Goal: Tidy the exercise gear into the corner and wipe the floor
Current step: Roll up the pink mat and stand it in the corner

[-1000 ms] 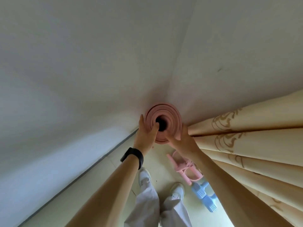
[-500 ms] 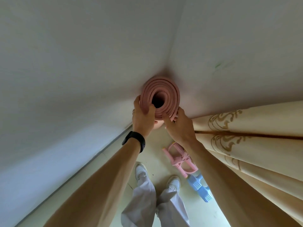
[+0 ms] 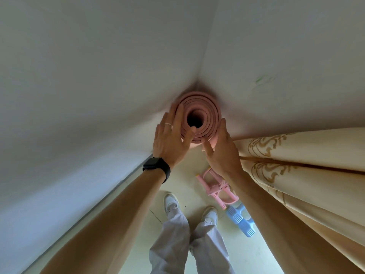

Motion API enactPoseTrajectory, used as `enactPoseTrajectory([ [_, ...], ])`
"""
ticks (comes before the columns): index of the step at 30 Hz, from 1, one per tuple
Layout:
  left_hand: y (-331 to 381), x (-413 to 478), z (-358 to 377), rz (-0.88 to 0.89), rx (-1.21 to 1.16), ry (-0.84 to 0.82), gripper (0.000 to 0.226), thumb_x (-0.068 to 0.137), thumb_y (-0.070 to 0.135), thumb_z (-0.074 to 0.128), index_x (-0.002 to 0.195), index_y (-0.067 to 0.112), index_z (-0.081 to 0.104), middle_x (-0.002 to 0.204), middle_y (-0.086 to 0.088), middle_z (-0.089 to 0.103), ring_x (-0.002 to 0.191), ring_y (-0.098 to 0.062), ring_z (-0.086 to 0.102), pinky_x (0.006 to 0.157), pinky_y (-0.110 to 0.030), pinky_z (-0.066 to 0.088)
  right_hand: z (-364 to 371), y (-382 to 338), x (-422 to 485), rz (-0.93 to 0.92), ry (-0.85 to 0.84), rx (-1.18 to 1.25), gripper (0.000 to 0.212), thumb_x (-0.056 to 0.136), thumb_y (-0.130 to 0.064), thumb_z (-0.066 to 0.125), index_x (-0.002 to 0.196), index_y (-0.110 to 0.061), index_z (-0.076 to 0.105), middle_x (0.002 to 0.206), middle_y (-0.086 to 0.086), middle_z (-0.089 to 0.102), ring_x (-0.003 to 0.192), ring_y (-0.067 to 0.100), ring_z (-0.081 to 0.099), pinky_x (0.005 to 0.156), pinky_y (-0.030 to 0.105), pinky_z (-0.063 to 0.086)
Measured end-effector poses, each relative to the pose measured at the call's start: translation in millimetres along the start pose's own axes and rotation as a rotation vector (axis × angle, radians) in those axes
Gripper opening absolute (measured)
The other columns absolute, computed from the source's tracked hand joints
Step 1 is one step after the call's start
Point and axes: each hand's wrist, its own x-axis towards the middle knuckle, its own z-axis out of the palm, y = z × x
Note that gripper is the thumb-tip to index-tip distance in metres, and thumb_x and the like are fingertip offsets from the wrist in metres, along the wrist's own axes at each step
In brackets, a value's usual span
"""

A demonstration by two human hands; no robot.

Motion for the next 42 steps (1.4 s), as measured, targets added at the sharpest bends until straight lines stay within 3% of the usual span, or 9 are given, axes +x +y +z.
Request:
enactPoseTrajectory([
  [4, -6, -2, -2, 0.134, 0.26, -0.214, 0.071, 0.103, 0.051, 0.03, 0.155, 0.035, -0.016, 0.166, 0.006, -0.013, 0.154, -0.026, -0.005, 0.122, -0.056, 0.013, -5, 4, -3, 0.002, -0.039, -0.034, 0.087, 0.099, -0.053, 0.042, 0.158, -0.011, -0.006, 0.154, 0.017, 0.041, 0.126, 0.033, 0.055, 0.097, 0.036, 0.047],
  [8, 7, -1, -21, 0.131, 0.349, -0.268, 0.077, 0.102, 0.044, 0.038, 0.157, 0.029, -0.014, 0.167, 0.0, -0.01, 0.154, -0.029, -0.002, 0.122, -0.054, 0.012, -24, -2, -9, -0.018, -0.033, -0.082, 0.082, 0.1, -0.039, 0.052, 0.158, -0.009, 0.003, 0.161, 0.015, 0.028, 0.141, 0.032, 0.039, 0.112, 0.037, 0.037],
  [14, 31, -40, -74, 0.016, 0.366, -0.351, 0.078, 0.099, 0.042, 0.047, 0.159, 0.023, 0.0, 0.167, -0.002, 0.006, 0.154, -0.024, 0.002, 0.124, -0.05, 0.009, -75, -46, -66, -0.04, -0.122, -0.14, 0.063, 0.099, -0.023, 0.055, 0.153, -0.01, 0.027, 0.156, 0.011, 0.037, 0.137, 0.028, 0.042, 0.107, 0.028, 0.034],
  [17, 51, -75, -118, -0.037, 0.334, -0.35, 0.081, 0.097, 0.057, 0.042, 0.159, 0.026, -0.002, 0.167, -0.001, 0.005, 0.154, -0.021, -0.001, 0.124, -0.051, 0.003, -106, -76, -104, -0.097, -0.14, -0.17, 0.034, 0.098, -0.024, 0.055, 0.13, -0.013, 0.051, 0.124, 0.007, 0.061, 0.113, 0.024, 0.059, 0.081, 0.023, 0.039],
  [21, 86, -129, -185, -0.054, 0.304, -0.242, 0.081, 0.096, 0.065, 0.036, 0.159, 0.028, 0.001, 0.167, 0.001, 0.007, 0.154, -0.019, -0.004, 0.124, -0.051, 0.0, -148, -120, -155, -0.242, -0.104, -0.143, 0.026, 0.099, -0.03, 0.053, 0.123, -0.024, 0.061, 0.122, -0.007, 0.063, 0.112, 0.012, 0.059, 0.084, 0.014, 0.037],
  [24, 104, -179, -237, -0.012, 0.363, -0.1, 0.079, 0.095, 0.067, 0.033, 0.159, 0.029, 0.005, 0.167, 0.002, 0.009, 0.154, -0.017, -0.005, 0.124, -0.049, -0.003, -175, -156, -181, -0.403, -0.079, -0.172, 0.032, 0.1, -0.038, 0.046, 0.127, -0.03, 0.063, 0.141, -0.012, 0.054, 0.129, 0.009, 0.05, 0.103, 0.028, 0.044],
  [28, 110, -268, -275, -0.089, 0.42, 0.133, 0.074, 0.096, 0.066, 0.031, 0.158, 0.029, 0.016, 0.165, 0.003, 0.018, 0.154, -0.021, 0.001, 0.124, -0.048, 0.001, -191, -199, -224, -0.686, -0.087, -0.245, 0.04, 0.098, -0.046, 0.039, 0.124, -0.032, 0.065, 0.142, -0.014, 0.054, 0.14, 0.011, 0.038, 0.118, 0.036, 0.032],
  [34, 106, -427, -255, -0.495, 0.369, 0.434, 0.063, 0.097, 0.061, 0.024, 0.153, 0.033, 0.032, 0.162, 0.005, 0.029, 0.154, -0.025, 0.008, 0.123, -0.044, 0.008, -160, -209, -286, -1.093, -0.141, -0.258, 0.033, 0.1, -0.039, 0.052, 0.13, -0.034, 0.063, 0.147, -0.008, 0.051, 0.146, 0.015, 0.031, 0.119, 0.036, 0.028],
  [42, 130, -736, -210, -1.091, 0.33, 0.696, 0.073, 0.09, 0.062, 0.011, 0.149, 0.03, 0.04, 0.158, 0.001, 0.037, 0.151, -0.024, 0.018, 0.122, -0.048, 0.014, -56, -231, -505, -1.607, -0.501, -0.274, 0.035, 0.097, -0.044, 0.049, 0.128, -0.038, 0.064, 0.145, -0.009, 0.054, 0.147, 0.015, 0.031, 0.119, 0.038, 0.028],
])
